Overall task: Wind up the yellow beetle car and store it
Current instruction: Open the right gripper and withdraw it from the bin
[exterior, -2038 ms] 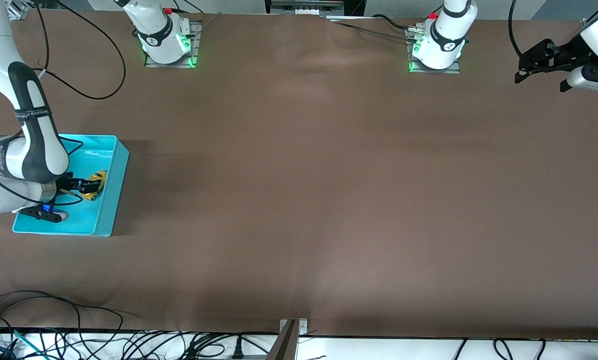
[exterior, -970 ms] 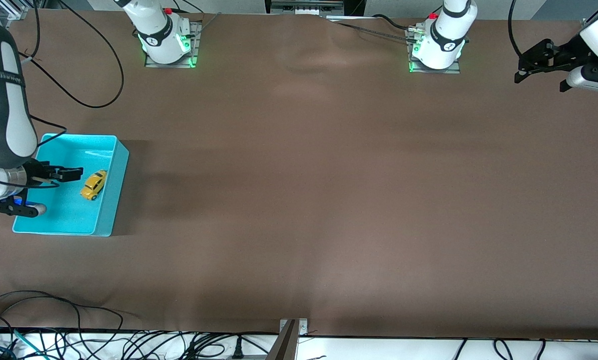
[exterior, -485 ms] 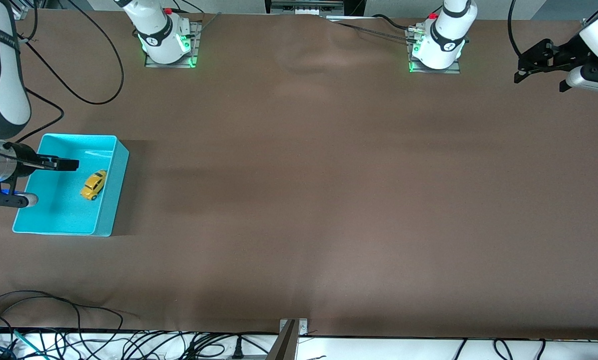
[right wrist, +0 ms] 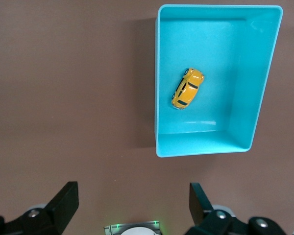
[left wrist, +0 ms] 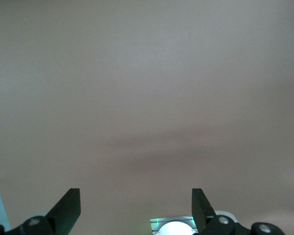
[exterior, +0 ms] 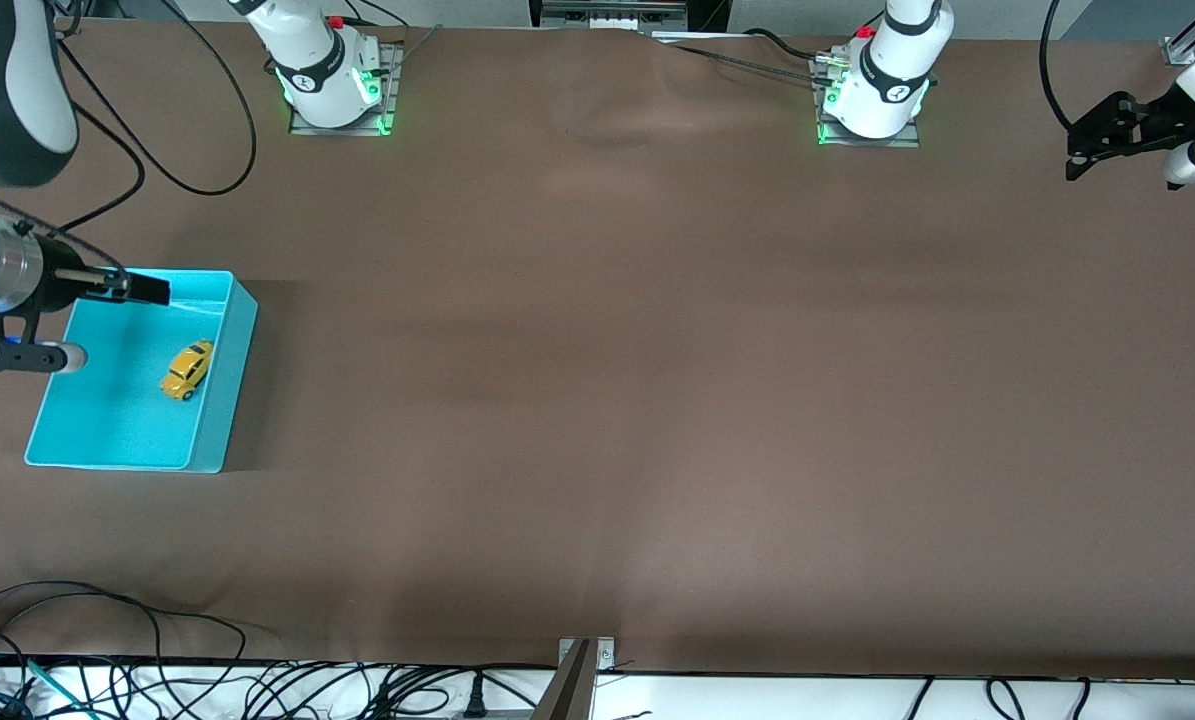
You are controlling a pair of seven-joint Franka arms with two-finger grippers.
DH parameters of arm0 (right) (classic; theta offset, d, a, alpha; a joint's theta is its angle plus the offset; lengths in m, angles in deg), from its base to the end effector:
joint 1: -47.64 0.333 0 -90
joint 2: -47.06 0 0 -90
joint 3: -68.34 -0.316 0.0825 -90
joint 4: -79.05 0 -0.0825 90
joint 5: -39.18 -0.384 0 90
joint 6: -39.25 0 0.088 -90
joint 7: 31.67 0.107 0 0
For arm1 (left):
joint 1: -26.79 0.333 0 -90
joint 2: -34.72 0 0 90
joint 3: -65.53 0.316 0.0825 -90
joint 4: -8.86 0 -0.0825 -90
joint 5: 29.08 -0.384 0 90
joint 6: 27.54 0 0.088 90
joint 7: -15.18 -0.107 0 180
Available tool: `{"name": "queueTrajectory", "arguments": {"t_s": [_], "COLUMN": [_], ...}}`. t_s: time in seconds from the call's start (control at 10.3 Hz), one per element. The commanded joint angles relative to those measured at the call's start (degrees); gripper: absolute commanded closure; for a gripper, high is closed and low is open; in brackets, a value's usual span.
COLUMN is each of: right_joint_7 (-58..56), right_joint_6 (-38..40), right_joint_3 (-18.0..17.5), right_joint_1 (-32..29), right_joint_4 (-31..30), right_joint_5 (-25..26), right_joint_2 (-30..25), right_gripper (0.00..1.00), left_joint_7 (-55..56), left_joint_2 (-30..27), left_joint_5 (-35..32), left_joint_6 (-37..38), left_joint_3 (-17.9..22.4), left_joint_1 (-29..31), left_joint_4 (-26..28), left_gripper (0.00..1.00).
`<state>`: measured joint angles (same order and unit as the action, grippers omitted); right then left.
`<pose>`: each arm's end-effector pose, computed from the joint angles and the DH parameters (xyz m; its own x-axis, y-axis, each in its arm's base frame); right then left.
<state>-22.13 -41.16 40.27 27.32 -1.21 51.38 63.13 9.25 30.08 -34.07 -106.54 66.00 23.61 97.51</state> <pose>0.6086 0.0191 0.5432 0.9727 -0.0537 -0.2257 -0.0268 -0.9923 0.1206 0.5082 -0.0132 0.6629 0.9865 -0.1333 -0.0950 -0.1407 -0.9871 -0.0764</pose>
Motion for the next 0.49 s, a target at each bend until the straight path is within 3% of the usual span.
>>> {"name": "queueTrajectory", "arguments": {"t_s": [0.0,0.29,0.39], "right_joint_7": [0.6,0.5,-0.3], "right_joint_6": [1.2,2.4,0.9], "right_joint_3": [-1.4,-0.9,1.4], "right_joint_1": [-0.2,1.6,2.6], "right_joint_4": [-1.0,-0.8,-1.0], "right_joint_5": [0.1,-0.4,-2.1], "right_joint_2": [-4.3,-7.1,-9.5], "right_gripper": [0.00,0.00,0.00], "left_joint_7": [-0.3,0.5,0.5], "left_joint_2": [0.2,-1.7,-3.1], "left_joint_5": [-1.3,3.4,4.3], "left_joint_6": [-0.3,-2.4,-3.8], "left_joint_3": [-0.1,0.1,0.2], "left_joint_1": [-0.1,2.2,2.6], "left_joint_4": [-1.2,0.7,2.9], "left_gripper": [0.00,0.00,0.00]}}
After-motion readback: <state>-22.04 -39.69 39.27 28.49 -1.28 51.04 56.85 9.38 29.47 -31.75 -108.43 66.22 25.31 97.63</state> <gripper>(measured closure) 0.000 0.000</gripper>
